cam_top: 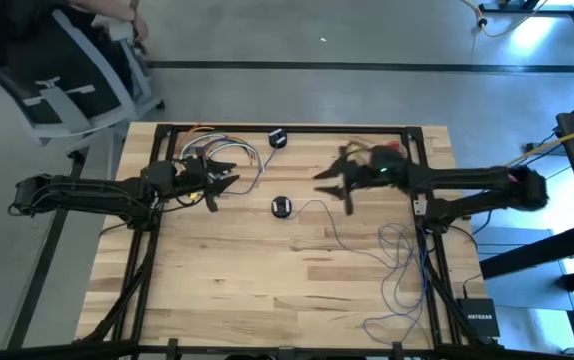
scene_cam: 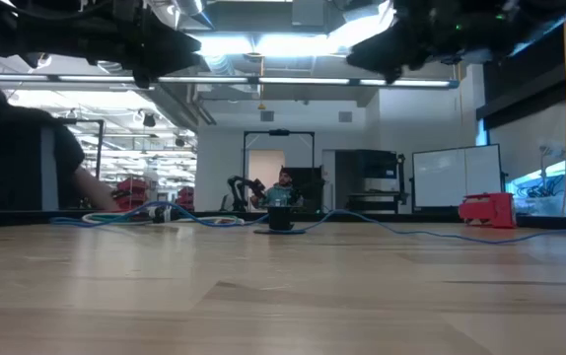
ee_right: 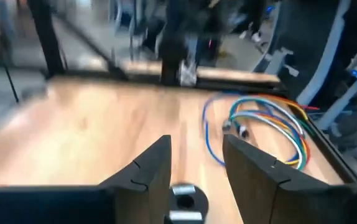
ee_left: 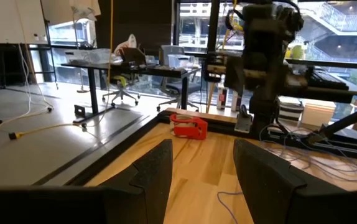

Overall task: Coil cords
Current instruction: Coil the blue wire onto the black spool

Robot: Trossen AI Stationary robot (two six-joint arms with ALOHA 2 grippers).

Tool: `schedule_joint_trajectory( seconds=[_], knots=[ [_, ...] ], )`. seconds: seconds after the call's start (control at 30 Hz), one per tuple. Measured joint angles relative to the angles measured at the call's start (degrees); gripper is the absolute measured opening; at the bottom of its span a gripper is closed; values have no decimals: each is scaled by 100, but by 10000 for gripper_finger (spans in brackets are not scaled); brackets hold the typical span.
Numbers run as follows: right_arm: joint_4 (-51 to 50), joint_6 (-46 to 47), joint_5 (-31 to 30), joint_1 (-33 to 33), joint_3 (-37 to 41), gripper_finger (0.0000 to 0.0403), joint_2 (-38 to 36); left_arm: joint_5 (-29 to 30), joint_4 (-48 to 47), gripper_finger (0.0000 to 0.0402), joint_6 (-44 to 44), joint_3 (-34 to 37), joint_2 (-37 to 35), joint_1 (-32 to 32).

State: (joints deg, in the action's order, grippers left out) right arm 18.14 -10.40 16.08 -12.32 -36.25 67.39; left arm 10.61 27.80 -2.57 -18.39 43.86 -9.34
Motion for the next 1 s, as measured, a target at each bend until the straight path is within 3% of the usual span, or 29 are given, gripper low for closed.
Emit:
schedule_joint_trajectory(
  seconds=[0.33, 0.57, 1.0],
  knots=[
    [-384, -2643, -2211, 1111, -699, 150, 2147, 2, -208, 164, 0, 0, 2, 0],
    [-380, -3659, -3501, 1468, -907, 150, 3117, 4, -224, 164, 2, 0, 2, 0],
    [248, -4045, -3591, 1458, -1038, 150, 3919, 4, -191, 164, 140, 0, 2, 0]
  ],
)
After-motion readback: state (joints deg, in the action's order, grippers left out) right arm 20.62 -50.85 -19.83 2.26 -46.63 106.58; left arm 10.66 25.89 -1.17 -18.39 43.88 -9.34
